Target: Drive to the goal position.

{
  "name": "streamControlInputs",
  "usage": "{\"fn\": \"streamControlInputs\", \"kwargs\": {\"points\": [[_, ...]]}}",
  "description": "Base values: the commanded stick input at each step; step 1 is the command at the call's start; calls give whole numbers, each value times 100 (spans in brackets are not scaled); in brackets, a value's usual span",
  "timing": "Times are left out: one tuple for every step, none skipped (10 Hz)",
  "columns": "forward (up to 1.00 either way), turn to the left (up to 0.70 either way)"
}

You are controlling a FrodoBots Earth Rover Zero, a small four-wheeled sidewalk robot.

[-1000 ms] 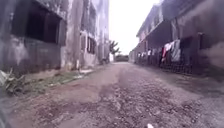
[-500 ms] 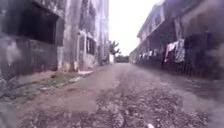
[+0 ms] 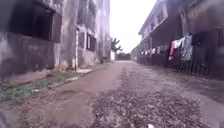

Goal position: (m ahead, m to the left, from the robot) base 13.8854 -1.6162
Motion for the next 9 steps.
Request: {"fn": "streamControlInputs", "kwargs": {"points": [[70,0],[70,0],[70,0],[70,0],[70,0],[70,0],[70,0],[70,0],[70,0]]}}
